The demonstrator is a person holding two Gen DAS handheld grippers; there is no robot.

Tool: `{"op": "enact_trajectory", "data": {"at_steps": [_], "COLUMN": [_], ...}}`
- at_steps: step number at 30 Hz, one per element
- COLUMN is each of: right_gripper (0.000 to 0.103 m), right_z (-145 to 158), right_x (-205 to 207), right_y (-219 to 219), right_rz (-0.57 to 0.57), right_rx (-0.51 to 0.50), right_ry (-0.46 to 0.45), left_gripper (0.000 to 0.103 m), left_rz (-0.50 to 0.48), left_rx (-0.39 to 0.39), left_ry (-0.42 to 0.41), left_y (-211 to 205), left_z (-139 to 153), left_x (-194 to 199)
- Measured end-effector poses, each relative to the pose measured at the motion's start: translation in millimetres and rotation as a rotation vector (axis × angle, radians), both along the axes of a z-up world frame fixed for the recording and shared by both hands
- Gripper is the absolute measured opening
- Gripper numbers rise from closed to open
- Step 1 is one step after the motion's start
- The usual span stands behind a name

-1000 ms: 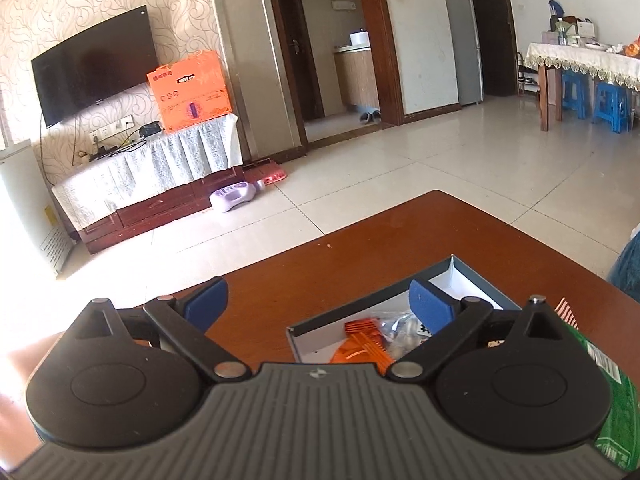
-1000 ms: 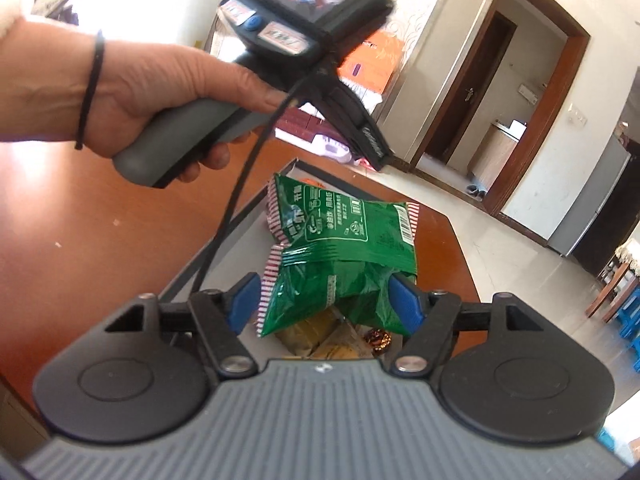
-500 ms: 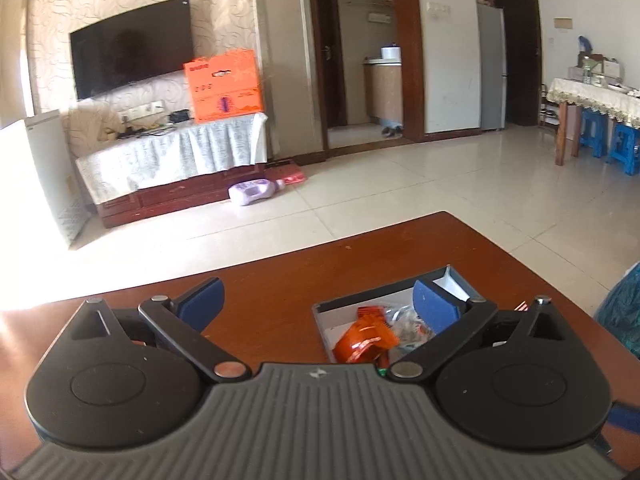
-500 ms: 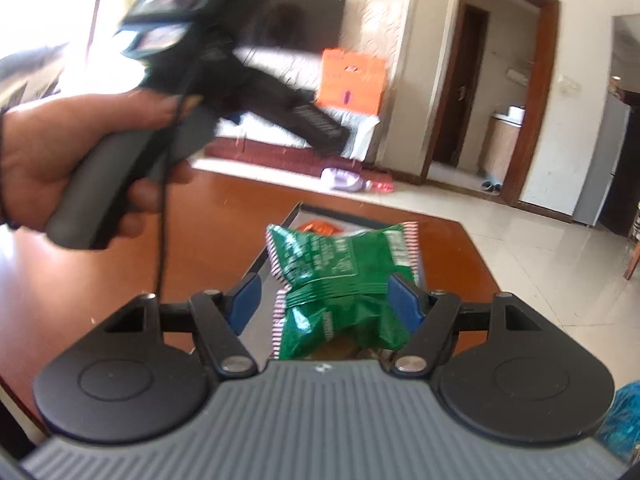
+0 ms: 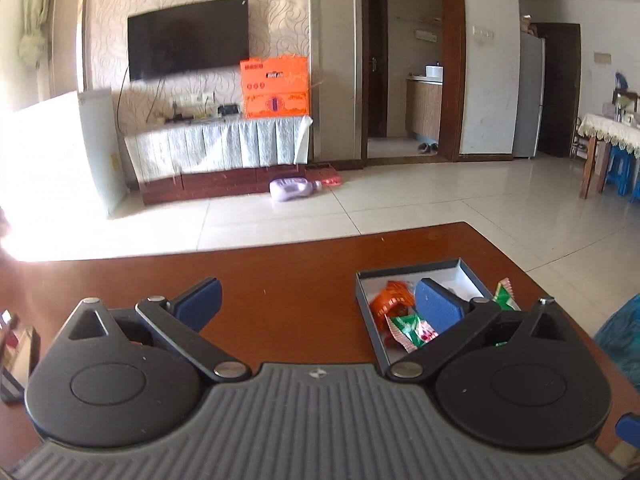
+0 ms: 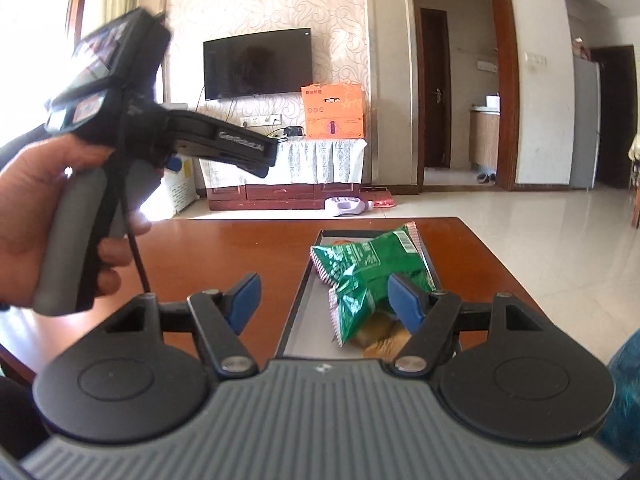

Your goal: Organize snacks

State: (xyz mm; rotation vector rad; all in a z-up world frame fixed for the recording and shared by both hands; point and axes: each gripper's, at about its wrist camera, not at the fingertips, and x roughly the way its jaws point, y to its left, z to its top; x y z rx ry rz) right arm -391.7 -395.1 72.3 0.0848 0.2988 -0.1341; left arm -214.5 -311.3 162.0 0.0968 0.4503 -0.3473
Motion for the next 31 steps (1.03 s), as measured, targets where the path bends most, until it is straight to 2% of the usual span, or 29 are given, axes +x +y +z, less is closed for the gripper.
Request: {"op": "enact_trajectory", "data": {"at_steps": [7, 16, 23, 27, 31], "right_gripper": [0.072, 0.072, 0.072, 0.072, 0.072], "right_z": [-4, -5, -3, -3, -10], "right_x": [-24, -38, -48, -60, -67], "right_y": [-5, 0, -3, -9, -12], "right_rz": [-0.041, -0.057, -0.088, -0.109, -0.125], "right_rx": [0.039, 0.062, 0.038, 0.050, 0.062], "right_ry": [0.037, 0.073, 0.097, 0.105, 0.126], "left_gripper": [0.103, 0.103, 0.103, 0.103, 0.103], "left_rz": [0.041, 0.094, 0.030, -0.041, -0.089], "left_rx": [0.054, 0.040, 0.009, -0.002, 0.020], "left_ry": [-0.044, -0.096, -0.097, -0.108, -0.115], "left_y": [20, 32, 20, 15, 10], "left_z": [2, 15, 18, 10, -3], "left_x": [-51, -97, -134, -158, -184]}}
